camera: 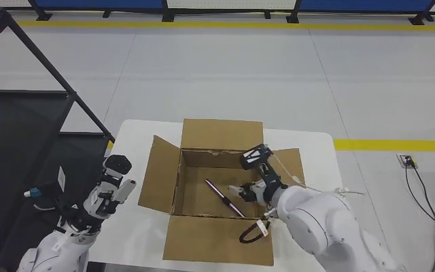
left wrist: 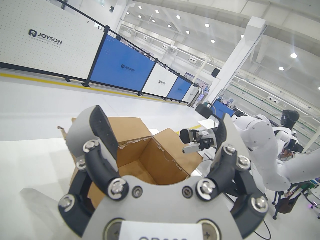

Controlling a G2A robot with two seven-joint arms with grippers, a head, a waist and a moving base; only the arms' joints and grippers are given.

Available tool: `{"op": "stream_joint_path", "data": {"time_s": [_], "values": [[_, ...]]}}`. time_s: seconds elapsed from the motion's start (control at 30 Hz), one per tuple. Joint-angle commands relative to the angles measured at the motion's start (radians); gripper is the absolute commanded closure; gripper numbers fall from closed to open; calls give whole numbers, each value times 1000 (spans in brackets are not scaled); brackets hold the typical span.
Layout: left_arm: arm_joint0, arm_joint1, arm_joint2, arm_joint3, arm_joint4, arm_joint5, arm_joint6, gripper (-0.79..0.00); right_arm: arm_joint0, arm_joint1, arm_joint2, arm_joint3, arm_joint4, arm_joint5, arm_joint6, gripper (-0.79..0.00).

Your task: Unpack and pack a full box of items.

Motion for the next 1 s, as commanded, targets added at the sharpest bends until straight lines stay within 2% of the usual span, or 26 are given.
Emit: {"op": "stream_joint_path", "data": {"time_s": [0.0,0.17,0.3,0.43,0.47,0.5,0.53,0.6,0.67,0.97], "values": [[17,1,-21,3,-3,-3,15,-785,94,-28,-98,91,5,15,8,-785],[59,3,-78,15,-20,-17,54,-785,261,-115,-291,318,60,33,16,-785],[83,5,-112,22,-40,-33,74,-785,340,-188,-411,500,100,26,11,-785],[91,8,-127,30,-59,-47,72,-785,388,-255,-480,684,155,0,-4,-785],[91,9,-128,33,-63,-49,69,-785,397,-270,-489,727,171,-10,-9,-739],[90,9,-128,35,-67,-50,67,-785,407,-284,-503,770,167,-12,-12,-631],[88,10,-128,38,-70,-51,64,-785,415,-298,-514,806,169,-17,-13,-585],[84,12,-126,43,-77,-53,55,-785,431,-321,-525,879,177,-27,-13,-388],[79,14,-122,48,-83,-56,47,-785,440,-341,-527,943,196,-38,-16,-351],[61,21,-115,65,-98,-55,23,-785,447,-402,-525,1129,244,-91,-44,-323]]}}
